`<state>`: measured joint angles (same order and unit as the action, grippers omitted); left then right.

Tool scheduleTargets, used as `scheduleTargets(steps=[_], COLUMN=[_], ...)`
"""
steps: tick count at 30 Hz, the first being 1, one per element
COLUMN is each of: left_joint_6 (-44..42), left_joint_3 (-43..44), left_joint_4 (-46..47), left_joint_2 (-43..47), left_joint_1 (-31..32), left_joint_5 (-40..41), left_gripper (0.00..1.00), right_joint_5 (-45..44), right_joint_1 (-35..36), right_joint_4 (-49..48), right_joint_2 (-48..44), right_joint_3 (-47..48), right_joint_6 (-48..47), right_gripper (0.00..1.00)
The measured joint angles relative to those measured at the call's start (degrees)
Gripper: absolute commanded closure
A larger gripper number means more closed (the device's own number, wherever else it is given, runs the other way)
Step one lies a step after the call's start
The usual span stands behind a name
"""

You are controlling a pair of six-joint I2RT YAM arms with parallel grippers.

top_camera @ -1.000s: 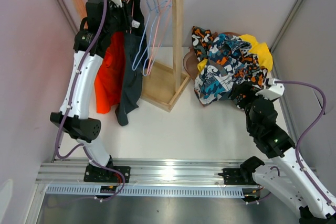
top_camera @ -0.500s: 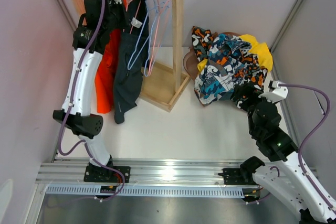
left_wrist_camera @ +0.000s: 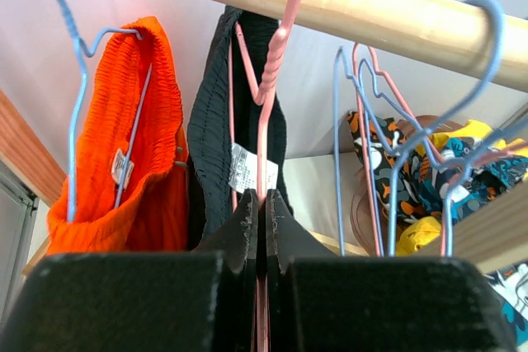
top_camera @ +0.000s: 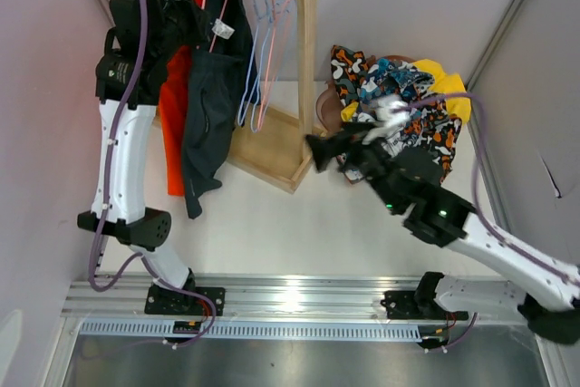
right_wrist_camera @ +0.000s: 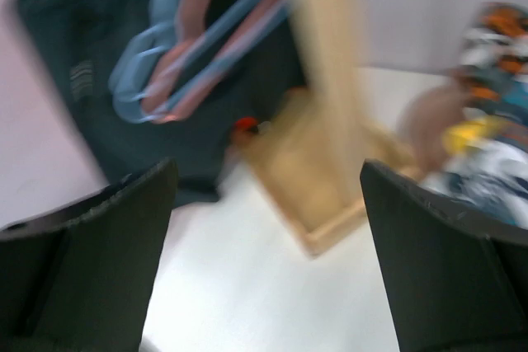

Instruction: Remove the shorts from the hanger

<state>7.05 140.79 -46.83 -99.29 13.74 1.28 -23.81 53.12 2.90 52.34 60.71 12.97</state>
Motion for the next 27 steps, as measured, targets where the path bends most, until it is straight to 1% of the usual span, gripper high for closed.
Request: scheduleTargets(steps=[2, 4, 7, 13, 20, 23, 27], left_joint_6=[0.0, 0.2, 0.5, 0.5, 0.6, 0.6, 0.9], left_joint_3=[-1.4, -3.0, -5.3, -11.0, -15.1, -15.3, -15.3], left_joint_4=[0.1, 0.2, 0.3, 1.0, 1.3, 1.4, 1.4], left_joint_2=[1.7, 3.5, 5.7, 9.6, 12.7, 13.3, 13.9], left_joint_1=[0.0, 0.0, 0.0, 0.0, 0.0, 0.0, 0.0], left_joint_5=[0.0, 0.0, -0.5, -2.4, -4.5, -5.0, -5.6], left_gripper=[1.00, 1.00, 1.00, 1.00, 1.00, 1.00, 1.00], right_joint_5=[-0.7, -1.0, -1.4, -2.4, -2.9, -3.7, -4.7], right_joint_1=[7.3, 11.3, 14.6, 17.8, 18.6, 18.6, 18.9], right_joint_4=[-2.7, -4.6, -6.7, -7.2, -5.2, -4.2, -3.5], right_joint_2=[8.2, 15.6, 26.0, 41.3, 54.0, 56.9, 58.7], right_joint_3=[7.3, 13.7, 21.6, 34.3, 50.1, 54.2, 55.5], right_joint_6=[-3.4, -5.3, -7.3, -8.3, -8.1, -7.8, -6.7], right_gripper=[0.01, 0.01, 0.01, 0.01, 0.00, 0.01, 0.01])
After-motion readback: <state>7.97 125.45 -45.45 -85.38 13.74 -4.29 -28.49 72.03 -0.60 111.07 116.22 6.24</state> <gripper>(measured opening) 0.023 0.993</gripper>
